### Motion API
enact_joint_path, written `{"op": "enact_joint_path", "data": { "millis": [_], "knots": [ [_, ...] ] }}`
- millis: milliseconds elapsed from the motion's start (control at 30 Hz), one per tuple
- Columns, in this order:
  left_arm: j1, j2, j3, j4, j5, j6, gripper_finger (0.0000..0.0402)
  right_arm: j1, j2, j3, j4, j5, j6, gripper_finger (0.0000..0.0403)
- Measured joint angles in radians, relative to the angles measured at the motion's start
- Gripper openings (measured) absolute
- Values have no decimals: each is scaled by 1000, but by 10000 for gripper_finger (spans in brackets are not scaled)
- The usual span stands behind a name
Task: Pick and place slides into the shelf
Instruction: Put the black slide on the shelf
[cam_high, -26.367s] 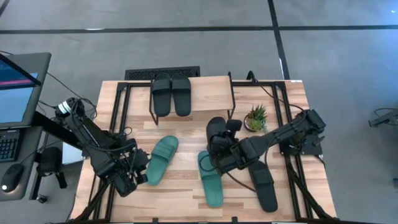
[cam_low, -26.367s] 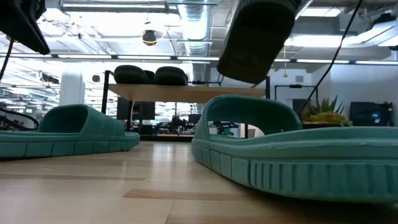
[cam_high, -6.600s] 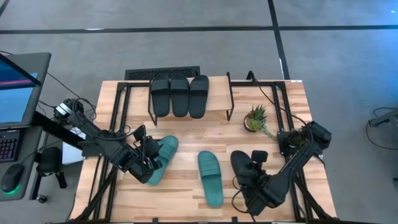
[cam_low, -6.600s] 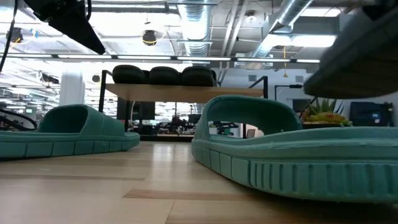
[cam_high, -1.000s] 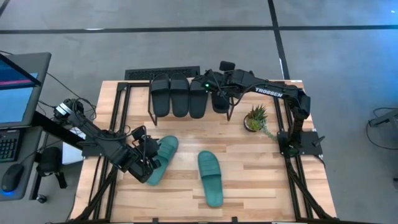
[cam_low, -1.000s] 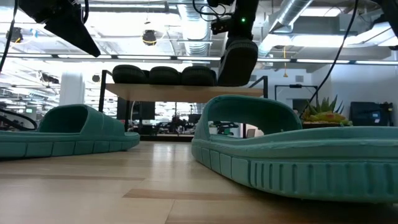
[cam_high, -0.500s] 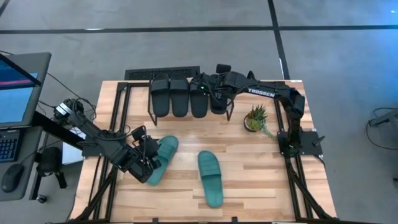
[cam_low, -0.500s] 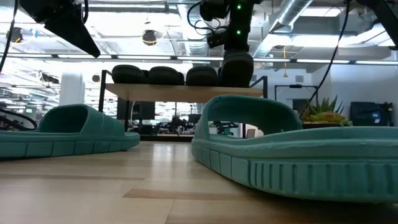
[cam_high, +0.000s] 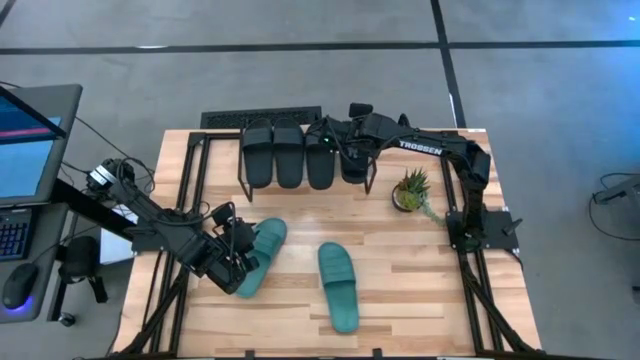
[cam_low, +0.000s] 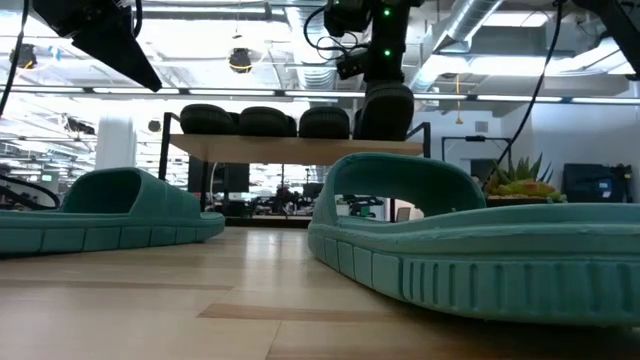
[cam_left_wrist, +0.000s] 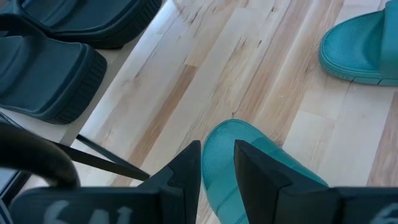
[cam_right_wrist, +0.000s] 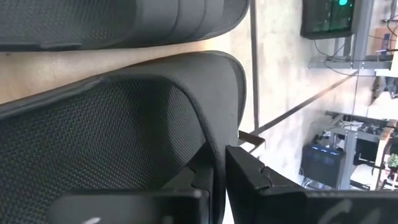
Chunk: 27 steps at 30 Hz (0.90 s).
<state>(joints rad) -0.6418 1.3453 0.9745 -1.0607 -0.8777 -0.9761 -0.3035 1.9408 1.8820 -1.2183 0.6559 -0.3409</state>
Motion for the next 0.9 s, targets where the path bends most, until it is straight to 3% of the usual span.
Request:
{"op": "enact_joint_path", "data": {
  "millis": [500, 900],
  "knots": [
    [0, 0, 0, 0, -1, 2, 87, 0, -1, 0, -3, -55, -18, 62],
    [0, 0, 0, 0, -1, 2, 87, -14, -2, 0, 0, -56, 0, 64]
  ]
}}
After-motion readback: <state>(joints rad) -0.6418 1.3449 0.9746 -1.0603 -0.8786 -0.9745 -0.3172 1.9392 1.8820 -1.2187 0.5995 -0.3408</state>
